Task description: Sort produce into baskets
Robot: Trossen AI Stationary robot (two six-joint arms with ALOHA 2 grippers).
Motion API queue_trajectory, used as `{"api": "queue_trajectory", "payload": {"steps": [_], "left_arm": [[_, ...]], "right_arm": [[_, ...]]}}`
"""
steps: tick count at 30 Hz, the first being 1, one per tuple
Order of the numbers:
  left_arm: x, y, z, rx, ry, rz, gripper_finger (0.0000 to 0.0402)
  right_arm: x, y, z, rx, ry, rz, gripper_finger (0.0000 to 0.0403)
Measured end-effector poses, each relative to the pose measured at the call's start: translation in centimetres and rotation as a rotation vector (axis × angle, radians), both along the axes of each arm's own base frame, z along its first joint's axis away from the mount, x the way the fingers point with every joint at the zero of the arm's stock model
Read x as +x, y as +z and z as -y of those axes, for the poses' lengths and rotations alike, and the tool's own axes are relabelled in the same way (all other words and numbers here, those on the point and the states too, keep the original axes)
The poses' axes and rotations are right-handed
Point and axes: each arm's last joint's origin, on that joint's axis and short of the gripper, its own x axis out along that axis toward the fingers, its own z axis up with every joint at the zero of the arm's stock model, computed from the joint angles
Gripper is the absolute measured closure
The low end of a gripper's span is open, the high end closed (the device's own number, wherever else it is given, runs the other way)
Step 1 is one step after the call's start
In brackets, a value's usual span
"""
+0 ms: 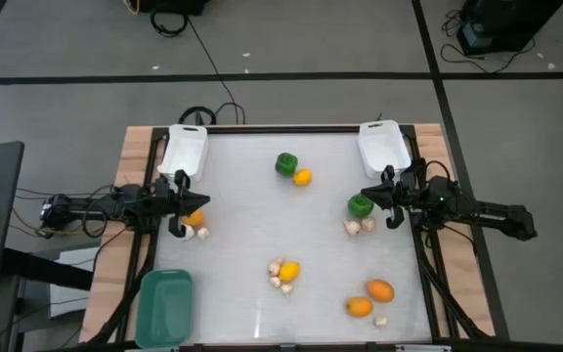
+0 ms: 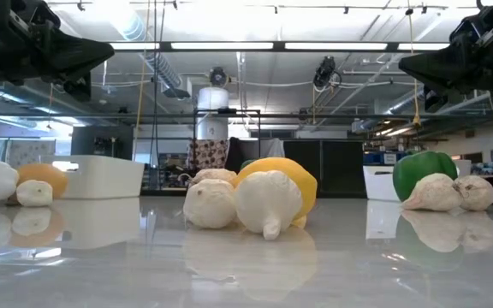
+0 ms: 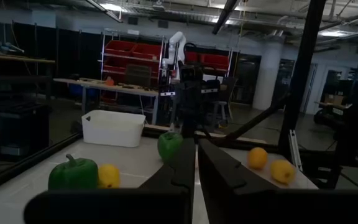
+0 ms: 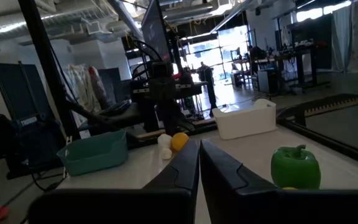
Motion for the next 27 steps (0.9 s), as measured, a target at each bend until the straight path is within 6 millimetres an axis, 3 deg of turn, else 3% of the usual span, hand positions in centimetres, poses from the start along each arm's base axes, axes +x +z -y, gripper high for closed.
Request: {"api": "queue_trajectory", "payload": {"steps": [9,19,23,27], "left_arm": [[-0.2,0.9,0.0,-0.419,-0.101,0.13,0.0376],[-0.7,2.0,-0.4,-0.465,0.0,0.284,0.0376],[-0.9,2.1,-0.7,-0.503,0.091,0.322,0.0376],[-0.7,1.9,-0.9,-0.628,0.114,0.332,0.0373]], "right_arm": [[0.0,0.0,0.0,0.0,0.0,0.0,0.0374],[0.0,0.2,0.0,0.012,0.003,0.025,0.0374],[-0.4,1.5,0.2,0.171,-0.064,0.186,0.0374],[-0.9,2.2,1.0,0.602,-0.243,0.423,0.0374]]}}
